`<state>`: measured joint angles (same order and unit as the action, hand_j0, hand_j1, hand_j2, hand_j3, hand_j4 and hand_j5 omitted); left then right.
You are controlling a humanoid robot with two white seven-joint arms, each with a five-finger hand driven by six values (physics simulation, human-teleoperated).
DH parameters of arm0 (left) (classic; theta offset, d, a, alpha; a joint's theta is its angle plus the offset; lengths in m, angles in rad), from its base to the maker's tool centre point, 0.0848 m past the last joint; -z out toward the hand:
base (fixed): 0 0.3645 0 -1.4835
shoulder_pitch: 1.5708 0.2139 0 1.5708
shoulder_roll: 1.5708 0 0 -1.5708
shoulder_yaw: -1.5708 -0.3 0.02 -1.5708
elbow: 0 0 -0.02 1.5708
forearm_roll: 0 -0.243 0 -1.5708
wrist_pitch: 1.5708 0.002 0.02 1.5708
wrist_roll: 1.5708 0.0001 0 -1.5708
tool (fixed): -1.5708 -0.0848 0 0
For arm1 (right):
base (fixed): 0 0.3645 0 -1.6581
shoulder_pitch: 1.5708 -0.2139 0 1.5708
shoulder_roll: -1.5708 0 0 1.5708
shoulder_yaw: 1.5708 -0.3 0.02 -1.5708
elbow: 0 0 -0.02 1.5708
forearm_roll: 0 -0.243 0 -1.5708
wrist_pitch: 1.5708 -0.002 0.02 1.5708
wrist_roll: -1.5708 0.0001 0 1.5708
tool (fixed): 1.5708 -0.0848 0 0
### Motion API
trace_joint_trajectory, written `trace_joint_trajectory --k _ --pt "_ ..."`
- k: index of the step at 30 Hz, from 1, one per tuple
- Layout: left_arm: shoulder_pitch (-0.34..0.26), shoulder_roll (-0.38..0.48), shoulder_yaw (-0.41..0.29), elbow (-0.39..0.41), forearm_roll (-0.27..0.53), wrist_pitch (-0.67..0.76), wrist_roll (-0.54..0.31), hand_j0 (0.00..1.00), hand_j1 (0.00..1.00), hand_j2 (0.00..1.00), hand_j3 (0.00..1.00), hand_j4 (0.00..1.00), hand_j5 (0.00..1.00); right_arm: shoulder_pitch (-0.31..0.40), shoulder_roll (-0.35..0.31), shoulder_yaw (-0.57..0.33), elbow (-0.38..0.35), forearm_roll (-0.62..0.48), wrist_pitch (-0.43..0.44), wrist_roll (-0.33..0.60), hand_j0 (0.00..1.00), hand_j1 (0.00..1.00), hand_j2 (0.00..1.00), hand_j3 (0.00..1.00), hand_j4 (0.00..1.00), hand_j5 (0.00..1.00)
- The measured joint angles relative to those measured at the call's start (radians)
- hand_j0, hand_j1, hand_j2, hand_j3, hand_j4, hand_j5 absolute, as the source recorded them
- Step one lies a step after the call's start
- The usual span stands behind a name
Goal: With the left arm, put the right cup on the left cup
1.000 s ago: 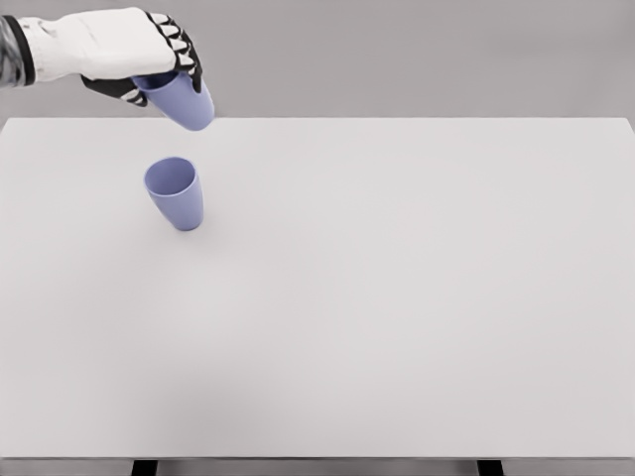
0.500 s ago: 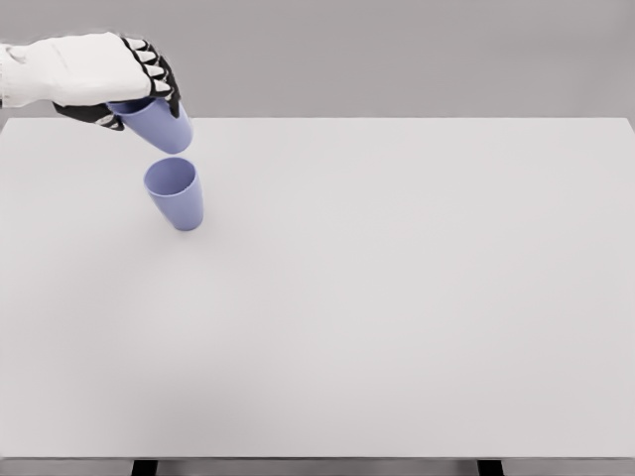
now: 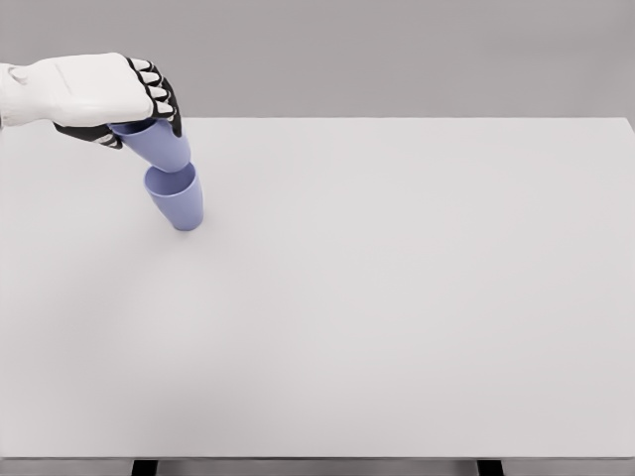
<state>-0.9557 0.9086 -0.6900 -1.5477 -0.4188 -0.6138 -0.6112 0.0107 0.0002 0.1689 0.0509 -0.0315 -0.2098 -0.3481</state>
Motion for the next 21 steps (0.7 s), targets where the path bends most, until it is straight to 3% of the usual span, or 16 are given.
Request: trace_joint_trajectory --k 21 --pt "0.034 0.044 0.000 -0.046 0.014 0.000 0.000 0.65 0.65 0.65 0.65 0.65 0.65 0.000 0.000 0.000 0.000 0.000 0.000 0.000 1.00 1.00 1.00 1.00 1.00 1.00"
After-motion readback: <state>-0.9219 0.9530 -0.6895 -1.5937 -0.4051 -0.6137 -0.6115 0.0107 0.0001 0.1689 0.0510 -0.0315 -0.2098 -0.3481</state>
